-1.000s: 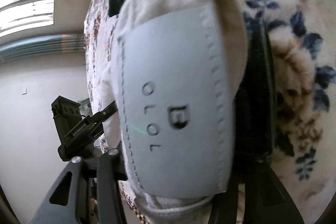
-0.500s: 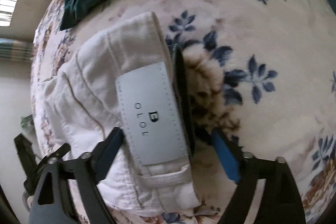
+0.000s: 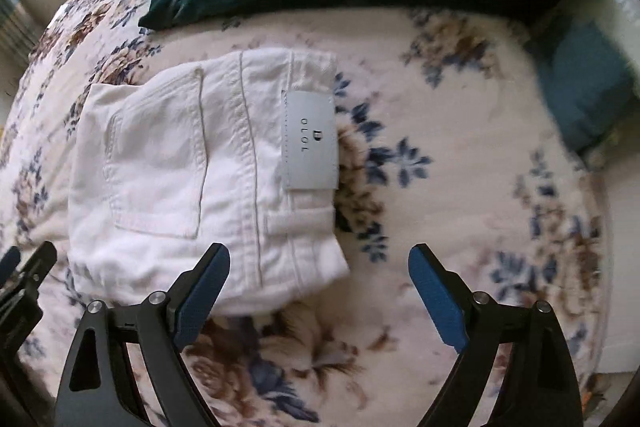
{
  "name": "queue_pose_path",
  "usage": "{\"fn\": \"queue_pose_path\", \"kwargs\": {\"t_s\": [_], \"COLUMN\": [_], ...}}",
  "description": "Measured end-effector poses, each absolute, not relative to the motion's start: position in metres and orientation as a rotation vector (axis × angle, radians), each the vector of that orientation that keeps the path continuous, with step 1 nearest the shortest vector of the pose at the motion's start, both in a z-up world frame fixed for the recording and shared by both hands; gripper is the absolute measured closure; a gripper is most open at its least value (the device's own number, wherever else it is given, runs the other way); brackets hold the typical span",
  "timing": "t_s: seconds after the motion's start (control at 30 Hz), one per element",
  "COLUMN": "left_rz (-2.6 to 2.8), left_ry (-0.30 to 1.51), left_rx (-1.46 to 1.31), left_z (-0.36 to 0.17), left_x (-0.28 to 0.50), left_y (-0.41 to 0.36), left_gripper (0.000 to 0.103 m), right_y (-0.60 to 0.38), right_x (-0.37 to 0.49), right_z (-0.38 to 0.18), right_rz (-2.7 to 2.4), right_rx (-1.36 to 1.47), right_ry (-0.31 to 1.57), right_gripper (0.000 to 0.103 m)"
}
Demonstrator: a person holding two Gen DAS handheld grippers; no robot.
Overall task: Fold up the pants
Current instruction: 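Open both grippers and release the folded pants onto the bed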
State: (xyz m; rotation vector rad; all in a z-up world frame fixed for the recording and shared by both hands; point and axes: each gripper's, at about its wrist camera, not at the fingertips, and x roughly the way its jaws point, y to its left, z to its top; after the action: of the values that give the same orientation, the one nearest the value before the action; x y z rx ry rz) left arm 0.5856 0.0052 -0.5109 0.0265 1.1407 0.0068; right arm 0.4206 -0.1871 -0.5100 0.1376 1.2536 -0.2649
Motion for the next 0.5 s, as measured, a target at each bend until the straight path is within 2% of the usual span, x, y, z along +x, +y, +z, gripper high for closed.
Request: {"fn": "queue_pose_path", "kwargs": {"t_s": [0.2,0.5], "left_rz": [0.022,0.029], "left_ry": [1.127,1.017], "left_rx": [-0.006,-0.021], "left_z": [-0.476,-0.354], "left_x": [0.559,0.460], "left_y": [-0.008,-0.022], "left_gripper": [0.010,0.010], "right_y": [-0.180,-0.175], "right_x": [0.362,0.255], "right_z": [-0.447,-0.317], "right_rz": [-0.274,-0.213], "right_rx": [0.074,0.046], "right_ry": [1.150,1.017], "right_gripper": [0.010,0.010]}}
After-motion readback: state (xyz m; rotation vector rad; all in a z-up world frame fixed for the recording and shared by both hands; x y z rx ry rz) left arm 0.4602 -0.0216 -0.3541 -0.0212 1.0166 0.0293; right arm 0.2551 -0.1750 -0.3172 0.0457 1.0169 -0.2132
